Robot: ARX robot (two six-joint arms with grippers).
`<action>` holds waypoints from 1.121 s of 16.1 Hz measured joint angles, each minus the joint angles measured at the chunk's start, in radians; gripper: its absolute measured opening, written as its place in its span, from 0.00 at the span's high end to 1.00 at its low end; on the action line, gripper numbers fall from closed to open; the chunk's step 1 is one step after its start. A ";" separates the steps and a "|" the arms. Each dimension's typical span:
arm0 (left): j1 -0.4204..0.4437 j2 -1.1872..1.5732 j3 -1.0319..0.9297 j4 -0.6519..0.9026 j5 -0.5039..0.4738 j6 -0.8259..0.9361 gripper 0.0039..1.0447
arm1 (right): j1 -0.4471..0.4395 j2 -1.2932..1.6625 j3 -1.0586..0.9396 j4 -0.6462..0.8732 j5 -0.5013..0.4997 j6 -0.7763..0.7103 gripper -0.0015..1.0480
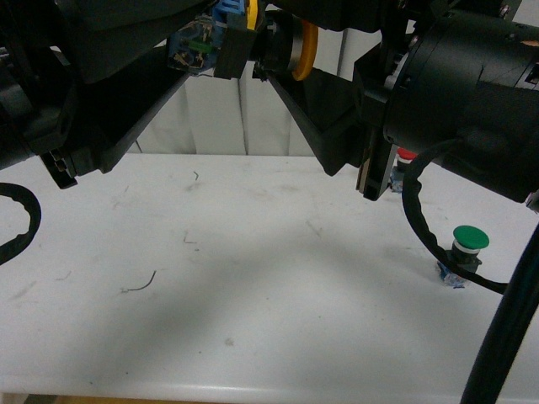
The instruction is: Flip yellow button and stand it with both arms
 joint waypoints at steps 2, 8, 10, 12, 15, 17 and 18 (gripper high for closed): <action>0.000 0.000 0.000 0.000 0.000 -0.011 0.67 | 0.000 0.000 0.000 0.000 0.000 0.002 0.62; 0.018 -0.009 -0.015 -0.007 0.006 0.007 0.36 | -0.003 0.000 0.000 -0.002 -0.019 -0.008 0.65; 0.051 -0.059 -0.038 -0.005 0.014 0.017 0.13 | -0.023 0.000 0.000 -0.002 -0.021 -0.008 0.65; 0.088 -0.150 -0.083 -0.080 0.012 0.062 0.07 | -0.043 0.000 0.000 -0.002 -0.021 -0.007 0.65; 0.138 -0.436 -0.177 -0.395 -0.046 0.235 0.06 | -0.070 -0.001 -0.003 -0.002 -0.033 -0.007 0.65; 0.147 -0.618 -0.205 -0.571 -0.095 0.347 0.06 | -0.087 -0.002 -0.007 -0.002 -0.036 -0.007 0.65; 0.147 -0.737 -0.212 -0.696 -0.115 0.418 0.06 | -0.095 -0.006 -0.008 -0.005 -0.040 -0.007 0.65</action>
